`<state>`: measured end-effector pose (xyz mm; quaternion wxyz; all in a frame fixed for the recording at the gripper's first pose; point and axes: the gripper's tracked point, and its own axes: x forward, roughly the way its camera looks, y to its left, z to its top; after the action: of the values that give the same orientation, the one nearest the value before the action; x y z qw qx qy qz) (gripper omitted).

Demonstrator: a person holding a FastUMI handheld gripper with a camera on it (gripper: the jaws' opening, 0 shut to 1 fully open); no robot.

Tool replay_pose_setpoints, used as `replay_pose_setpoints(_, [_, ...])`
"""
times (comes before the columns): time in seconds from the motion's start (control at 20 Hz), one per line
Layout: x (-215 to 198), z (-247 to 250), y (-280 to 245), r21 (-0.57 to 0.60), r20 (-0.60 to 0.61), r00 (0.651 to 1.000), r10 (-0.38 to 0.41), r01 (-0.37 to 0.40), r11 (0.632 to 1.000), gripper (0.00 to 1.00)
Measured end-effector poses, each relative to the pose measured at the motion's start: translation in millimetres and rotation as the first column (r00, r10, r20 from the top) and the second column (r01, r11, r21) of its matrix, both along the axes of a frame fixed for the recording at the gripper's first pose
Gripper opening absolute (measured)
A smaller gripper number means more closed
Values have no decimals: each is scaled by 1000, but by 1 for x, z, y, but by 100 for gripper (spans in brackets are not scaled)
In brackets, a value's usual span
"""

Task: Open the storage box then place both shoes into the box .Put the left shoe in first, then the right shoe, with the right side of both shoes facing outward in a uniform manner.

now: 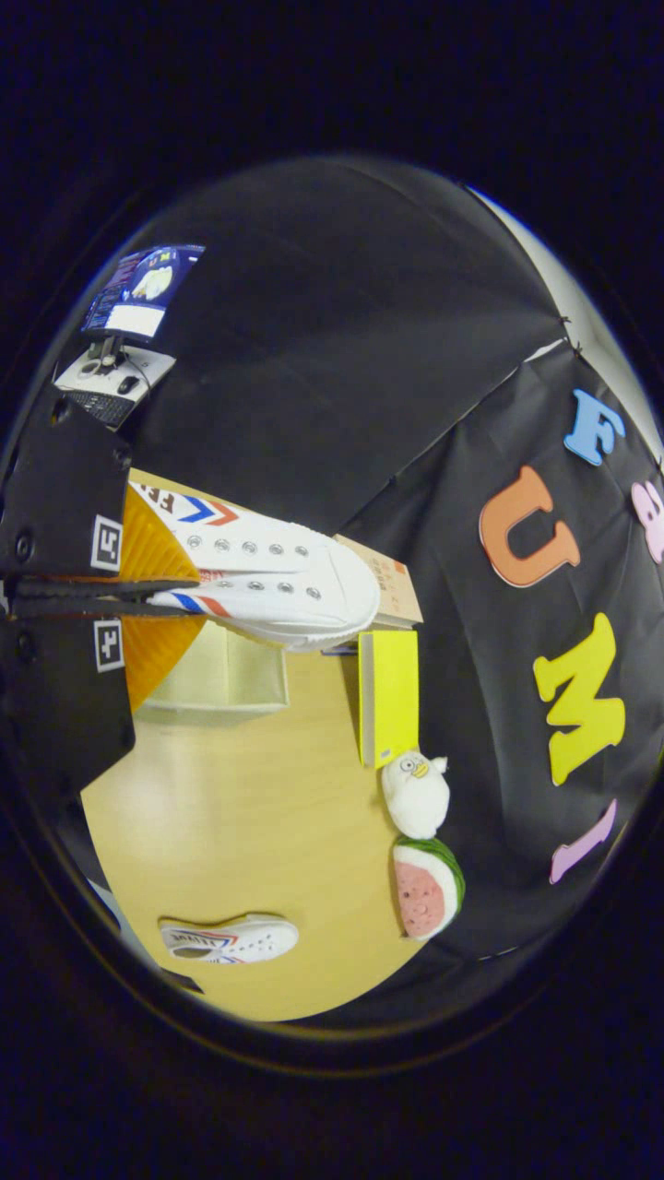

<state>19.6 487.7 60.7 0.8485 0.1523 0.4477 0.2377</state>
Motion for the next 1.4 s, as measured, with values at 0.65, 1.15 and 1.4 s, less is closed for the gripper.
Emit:
replay_pose_setpoints(0.65, [1,-100,48,-73,-112,989,-94,86,994,6])
replay_pose_setpoints(1.15, [-2,-137,37,-80,-192,970,-148,134,988,6])
replay_pose_setpoints(1.4, [-11,-157,67,-72,-276,958,-76,59,996,8])
